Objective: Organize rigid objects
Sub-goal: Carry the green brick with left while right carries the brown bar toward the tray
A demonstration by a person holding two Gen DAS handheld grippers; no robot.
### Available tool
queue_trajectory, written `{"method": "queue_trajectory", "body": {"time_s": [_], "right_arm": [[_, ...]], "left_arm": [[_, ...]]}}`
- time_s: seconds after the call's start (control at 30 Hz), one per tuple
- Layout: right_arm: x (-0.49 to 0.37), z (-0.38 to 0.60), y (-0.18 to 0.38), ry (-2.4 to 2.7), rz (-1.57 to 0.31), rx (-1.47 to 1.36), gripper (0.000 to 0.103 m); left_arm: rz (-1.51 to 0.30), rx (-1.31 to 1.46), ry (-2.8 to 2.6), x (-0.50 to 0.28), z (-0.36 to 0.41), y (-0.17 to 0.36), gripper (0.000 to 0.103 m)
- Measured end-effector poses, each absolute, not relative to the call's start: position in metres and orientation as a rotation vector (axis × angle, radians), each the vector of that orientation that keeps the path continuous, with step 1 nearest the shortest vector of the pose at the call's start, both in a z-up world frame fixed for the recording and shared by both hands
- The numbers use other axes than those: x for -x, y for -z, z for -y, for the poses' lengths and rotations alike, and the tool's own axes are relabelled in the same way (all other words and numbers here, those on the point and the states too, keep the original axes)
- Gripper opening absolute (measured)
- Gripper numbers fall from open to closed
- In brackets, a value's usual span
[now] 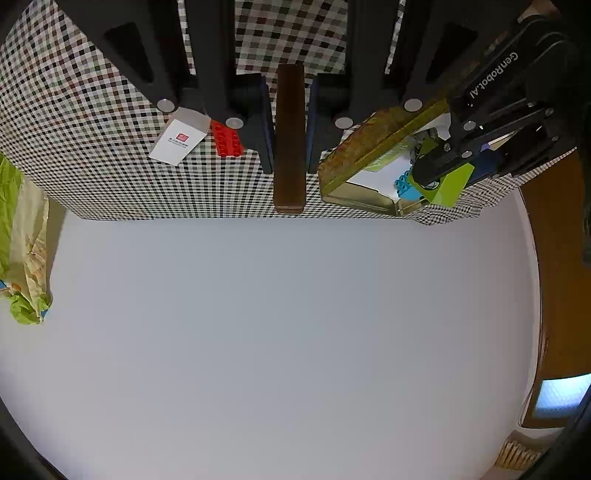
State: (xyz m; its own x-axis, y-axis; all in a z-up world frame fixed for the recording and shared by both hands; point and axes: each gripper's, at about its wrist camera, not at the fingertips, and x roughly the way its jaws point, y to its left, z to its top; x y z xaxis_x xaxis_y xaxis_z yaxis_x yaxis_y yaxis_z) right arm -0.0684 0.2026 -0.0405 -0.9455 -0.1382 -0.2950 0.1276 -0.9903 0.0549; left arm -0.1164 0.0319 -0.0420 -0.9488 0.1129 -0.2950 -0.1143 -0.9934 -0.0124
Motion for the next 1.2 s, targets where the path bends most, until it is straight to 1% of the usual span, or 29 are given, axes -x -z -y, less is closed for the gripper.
{"method": "queue_trajectory", "body": {"time_s": [0.77, 1.2], "right_arm": [[0.068, -0.183, 0.043, 2.927, 0.031, -0.428, 0.018], [0.069, -0.171, 0.043, 2.887, 0.010, -0.420, 0.018]], "left_arm": [[0.095, 0.419, -3.051, 0.110, -0.012, 0.040, 0.030], [0.123, 0.395, -3.077, 0.100, 0.003, 0.040, 0.030]]}}
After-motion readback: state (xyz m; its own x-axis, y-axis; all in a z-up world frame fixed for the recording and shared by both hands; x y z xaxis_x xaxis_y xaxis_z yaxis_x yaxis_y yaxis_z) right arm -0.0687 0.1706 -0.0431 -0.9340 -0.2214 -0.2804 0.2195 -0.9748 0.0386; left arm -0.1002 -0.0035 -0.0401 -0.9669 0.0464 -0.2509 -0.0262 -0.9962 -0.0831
